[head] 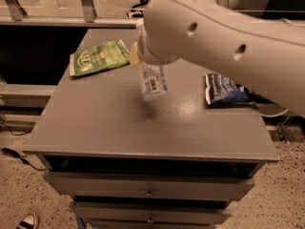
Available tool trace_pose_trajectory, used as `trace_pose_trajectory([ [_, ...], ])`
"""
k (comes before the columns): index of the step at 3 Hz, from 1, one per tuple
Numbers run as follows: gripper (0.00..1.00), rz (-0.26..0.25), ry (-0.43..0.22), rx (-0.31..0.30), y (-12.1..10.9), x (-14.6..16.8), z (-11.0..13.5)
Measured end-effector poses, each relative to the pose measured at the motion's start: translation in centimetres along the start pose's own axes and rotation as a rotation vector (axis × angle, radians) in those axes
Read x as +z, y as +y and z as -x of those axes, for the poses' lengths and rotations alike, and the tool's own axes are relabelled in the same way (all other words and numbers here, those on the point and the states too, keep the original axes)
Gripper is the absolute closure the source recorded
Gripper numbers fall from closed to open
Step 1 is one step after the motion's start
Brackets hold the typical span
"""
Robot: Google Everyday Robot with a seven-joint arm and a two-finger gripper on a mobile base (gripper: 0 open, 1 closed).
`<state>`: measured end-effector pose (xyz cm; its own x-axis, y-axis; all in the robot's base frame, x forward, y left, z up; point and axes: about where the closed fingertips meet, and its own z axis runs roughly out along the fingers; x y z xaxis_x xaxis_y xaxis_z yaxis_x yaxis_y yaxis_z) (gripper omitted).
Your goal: Place blue plastic bottle upright
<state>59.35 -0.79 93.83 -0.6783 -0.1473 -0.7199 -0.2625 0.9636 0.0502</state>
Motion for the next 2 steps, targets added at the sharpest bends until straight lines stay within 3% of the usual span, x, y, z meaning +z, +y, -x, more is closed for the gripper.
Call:
trace_pose_trajectory([
  [1, 1.00, -0.012, -0.093, 0.041, -1.5, 1.1, -1.7],
  [2, 1.00, 0.018, -0.295, 0.081, -2.6, 0.6, 1.0],
])
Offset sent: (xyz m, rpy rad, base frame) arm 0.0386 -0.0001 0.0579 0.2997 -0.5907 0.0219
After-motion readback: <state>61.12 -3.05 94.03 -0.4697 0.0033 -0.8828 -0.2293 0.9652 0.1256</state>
